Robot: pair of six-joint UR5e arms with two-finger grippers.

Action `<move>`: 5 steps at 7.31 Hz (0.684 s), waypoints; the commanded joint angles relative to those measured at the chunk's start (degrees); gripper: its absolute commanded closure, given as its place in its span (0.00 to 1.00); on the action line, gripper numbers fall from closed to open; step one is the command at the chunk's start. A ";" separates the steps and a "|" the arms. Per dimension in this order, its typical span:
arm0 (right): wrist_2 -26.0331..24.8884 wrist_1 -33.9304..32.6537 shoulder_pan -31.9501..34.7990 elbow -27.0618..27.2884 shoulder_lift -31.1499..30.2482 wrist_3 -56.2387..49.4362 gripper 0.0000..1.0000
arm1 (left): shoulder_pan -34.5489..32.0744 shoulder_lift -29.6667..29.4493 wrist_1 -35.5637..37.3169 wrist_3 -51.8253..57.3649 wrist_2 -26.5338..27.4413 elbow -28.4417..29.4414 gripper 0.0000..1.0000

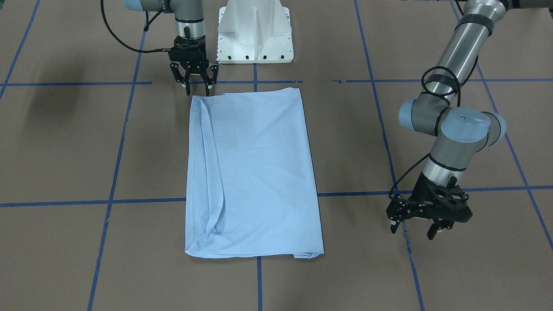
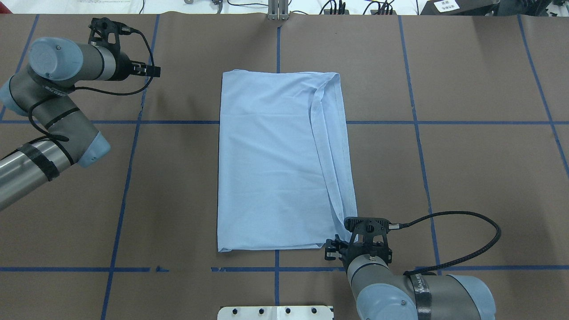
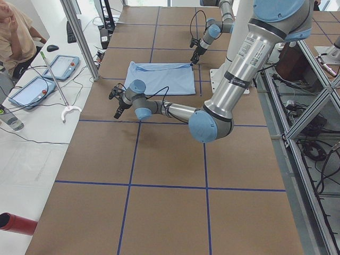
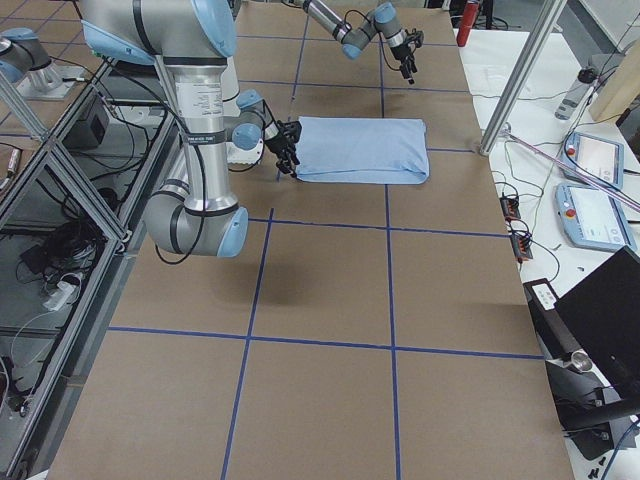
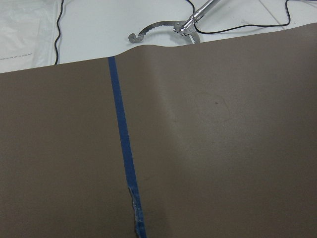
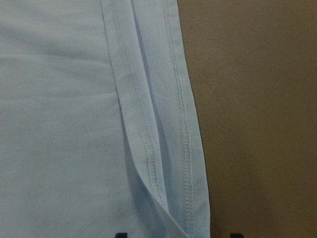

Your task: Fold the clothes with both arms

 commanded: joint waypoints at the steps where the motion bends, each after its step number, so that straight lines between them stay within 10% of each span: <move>1: 5.49 0.09 4.46 -1.00 2.32 -12.03 0.00 | 0.29 0.00 0.00 -0.07 0.00 0.00 0.00; 3: 5.78 0.00 5.62 -5.91 5.22 -18.74 0.00 | 0.64 0.00 -0.09 -0.16 0.00 0.09 0.00; 4: 5.96 0.00 5.89 -6.02 5.58 -19.03 0.49 | 0.73 0.00 -0.09 -0.16 0.00 0.18 0.00; 5: 8.13 -0.35 6.15 -5.93 5.67 -19.38 0.64 | 0.73 0.00 -0.09 -0.16 0.00 0.18 0.00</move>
